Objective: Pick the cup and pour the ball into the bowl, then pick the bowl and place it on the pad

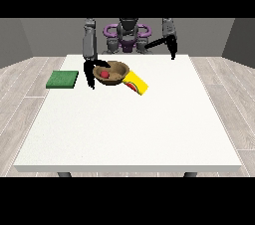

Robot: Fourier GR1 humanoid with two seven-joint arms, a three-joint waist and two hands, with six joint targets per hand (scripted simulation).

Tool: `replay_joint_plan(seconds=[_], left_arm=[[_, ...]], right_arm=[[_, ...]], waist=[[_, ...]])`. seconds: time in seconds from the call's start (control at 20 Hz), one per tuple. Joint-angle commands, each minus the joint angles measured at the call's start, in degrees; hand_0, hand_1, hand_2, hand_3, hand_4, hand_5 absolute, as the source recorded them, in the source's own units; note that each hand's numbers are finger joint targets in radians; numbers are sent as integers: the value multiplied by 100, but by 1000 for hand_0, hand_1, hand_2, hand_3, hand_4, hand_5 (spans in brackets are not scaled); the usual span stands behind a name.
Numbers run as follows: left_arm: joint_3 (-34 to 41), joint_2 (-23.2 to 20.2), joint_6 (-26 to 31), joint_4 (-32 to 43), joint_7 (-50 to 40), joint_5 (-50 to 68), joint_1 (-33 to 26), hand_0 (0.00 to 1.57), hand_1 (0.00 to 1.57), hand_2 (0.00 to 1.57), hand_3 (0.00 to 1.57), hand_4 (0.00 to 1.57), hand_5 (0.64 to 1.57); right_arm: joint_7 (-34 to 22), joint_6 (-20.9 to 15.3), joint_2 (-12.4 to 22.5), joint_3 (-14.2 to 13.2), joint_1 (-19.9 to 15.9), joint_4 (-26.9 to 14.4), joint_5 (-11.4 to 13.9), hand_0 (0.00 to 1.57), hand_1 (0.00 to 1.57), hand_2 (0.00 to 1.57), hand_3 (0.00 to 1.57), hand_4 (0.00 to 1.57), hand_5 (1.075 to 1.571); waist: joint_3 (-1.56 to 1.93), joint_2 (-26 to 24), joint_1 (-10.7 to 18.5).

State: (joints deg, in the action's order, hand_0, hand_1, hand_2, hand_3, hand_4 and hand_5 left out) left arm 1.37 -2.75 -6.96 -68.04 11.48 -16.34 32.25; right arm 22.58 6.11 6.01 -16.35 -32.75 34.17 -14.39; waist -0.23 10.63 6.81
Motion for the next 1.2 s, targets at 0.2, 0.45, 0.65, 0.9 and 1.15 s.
replay_joint_plan(seconds=[0.2,0.45,0.65,0.9,1.15], left_arm=[[45,-160,285,-265,-158,158,45,0,0,0,0,0,1567],[74,-93,266,-136,23,217,-210,0,0,0,0,0,1569],[377,-380,419,12,-46,399,-207,0,0,0,0,0,1570],[756,-587,367,670,223,542,-387,0,0,0,0,0,1570],[778,-615,283,727,346,524,-664,0,0,0,0,0,1570]], right_arm=[[-336,-930,67,265,422,-583,539,1571,1571,1571,1571,960,1556],[-846,-1313,153,395,191,-488,692,1571,1571,1571,1571,1034,1551],[-1518,-1461,356,475,-76,-431,764,1571,1571,1571,1571,1026,1555],[-2667,-1314,356,738,-572,76,786,1571,1571,1571,1571,1039,1559],[-3153,-899,848,567,-426,337,565,1571,1571,1571,1571,1067,1552]], waist=[[20,51,297],[17,-178,247],[20,-445,23],[19,-822,-523],[22,-1026,-677]])
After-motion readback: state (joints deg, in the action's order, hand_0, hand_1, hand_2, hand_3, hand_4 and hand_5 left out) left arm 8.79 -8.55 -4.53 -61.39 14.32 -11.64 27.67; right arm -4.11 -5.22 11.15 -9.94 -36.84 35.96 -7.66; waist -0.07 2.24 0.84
